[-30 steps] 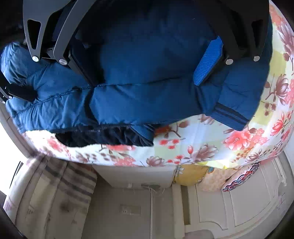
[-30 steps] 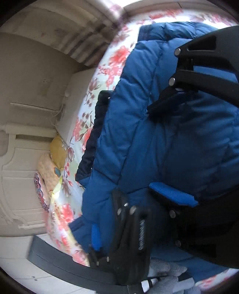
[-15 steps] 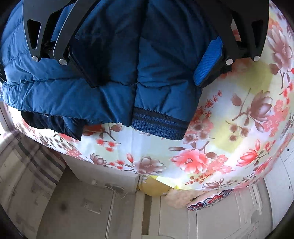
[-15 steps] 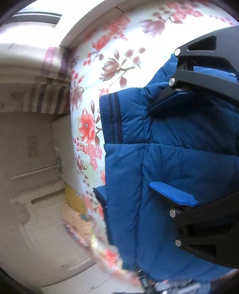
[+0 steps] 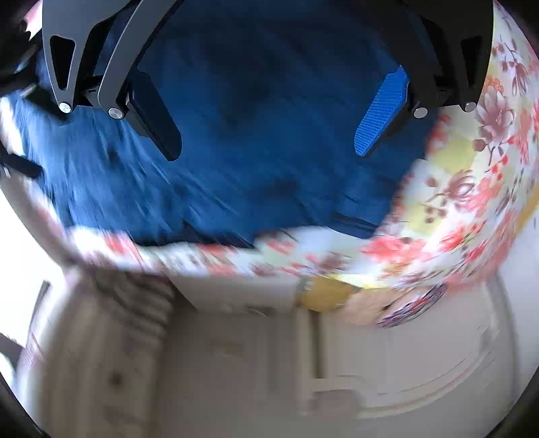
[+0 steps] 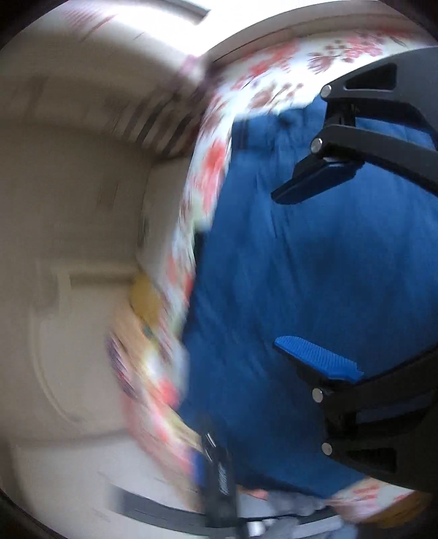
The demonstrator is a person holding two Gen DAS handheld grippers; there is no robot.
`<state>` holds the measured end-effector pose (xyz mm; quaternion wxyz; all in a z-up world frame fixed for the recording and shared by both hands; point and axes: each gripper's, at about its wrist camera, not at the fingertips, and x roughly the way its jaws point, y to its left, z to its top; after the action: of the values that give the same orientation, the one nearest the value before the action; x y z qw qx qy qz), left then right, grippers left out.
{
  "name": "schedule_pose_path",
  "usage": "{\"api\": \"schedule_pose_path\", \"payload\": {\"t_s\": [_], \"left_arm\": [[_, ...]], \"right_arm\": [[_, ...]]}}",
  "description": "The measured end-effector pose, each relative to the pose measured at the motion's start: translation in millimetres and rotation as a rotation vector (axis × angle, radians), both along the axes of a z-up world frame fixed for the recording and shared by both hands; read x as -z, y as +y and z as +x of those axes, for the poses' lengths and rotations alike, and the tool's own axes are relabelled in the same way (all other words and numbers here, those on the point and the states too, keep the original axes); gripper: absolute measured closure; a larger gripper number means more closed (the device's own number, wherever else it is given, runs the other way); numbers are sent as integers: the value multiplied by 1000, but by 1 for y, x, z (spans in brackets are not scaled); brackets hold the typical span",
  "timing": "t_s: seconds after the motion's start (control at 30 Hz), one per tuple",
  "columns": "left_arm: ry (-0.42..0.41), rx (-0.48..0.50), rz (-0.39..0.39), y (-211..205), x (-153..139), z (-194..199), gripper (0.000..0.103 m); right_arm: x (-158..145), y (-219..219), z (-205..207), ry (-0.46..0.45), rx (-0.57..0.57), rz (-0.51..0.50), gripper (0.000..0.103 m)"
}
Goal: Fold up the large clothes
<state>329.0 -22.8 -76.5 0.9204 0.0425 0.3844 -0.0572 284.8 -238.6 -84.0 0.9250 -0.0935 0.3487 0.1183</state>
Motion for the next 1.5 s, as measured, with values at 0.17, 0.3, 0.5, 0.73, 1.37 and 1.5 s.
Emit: {"api": "schedule_pose_path", "payload": {"t_s": [0.17, 0.3, 0.5, 0.73, 1.37, 1.5], "left_arm": [[5, 22, 114, -22, 34, 0, 4], [-8, -42, 80, 10, 23, -7, 4], [21, -165, -110, 101, 39, -11, 4], [10, -176, -37, 88, 43, -5, 4], [-42, 62, 58, -21, 41, -78, 4], [-49, -23, 42, 14, 26, -79, 4]], "right_arm": [[41, 39, 0, 14, -27, -131, 19], [31, 24, -3, 23, 8, -107, 20], [31, -69, -11, 16, 250, 12, 17], [53, -97, -9, 55, 263, 159, 13], [48, 30, -86, -37, -35, -24, 19], [36, 0, -86, -23, 10, -9, 18]]}}
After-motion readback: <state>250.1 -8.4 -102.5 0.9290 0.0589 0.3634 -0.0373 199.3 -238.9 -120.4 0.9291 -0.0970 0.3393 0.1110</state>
